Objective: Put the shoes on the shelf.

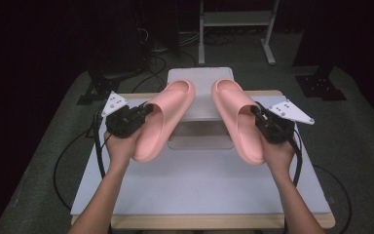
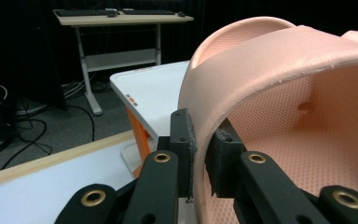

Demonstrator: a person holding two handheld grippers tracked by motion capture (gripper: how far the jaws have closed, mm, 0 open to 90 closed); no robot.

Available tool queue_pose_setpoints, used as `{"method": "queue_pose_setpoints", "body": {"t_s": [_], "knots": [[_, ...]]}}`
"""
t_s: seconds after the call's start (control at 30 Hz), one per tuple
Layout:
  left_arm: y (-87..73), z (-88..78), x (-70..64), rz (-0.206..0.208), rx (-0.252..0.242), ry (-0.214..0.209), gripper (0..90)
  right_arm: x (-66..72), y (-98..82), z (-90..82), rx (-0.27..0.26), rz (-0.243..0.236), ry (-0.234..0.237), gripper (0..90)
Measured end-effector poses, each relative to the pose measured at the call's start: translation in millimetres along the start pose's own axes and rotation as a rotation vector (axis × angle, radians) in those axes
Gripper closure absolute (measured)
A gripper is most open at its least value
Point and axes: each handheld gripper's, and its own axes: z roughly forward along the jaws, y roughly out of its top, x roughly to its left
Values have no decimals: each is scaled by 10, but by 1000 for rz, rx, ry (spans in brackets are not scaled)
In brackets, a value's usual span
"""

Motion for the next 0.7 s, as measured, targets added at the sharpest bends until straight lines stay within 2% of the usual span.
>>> {"method": "queue_pose_setpoints", "body": {"t_s": [0.7], "knots": [[174,357,156,-30,8,25,818,-38,219,370,27,14,-11,827]]}}
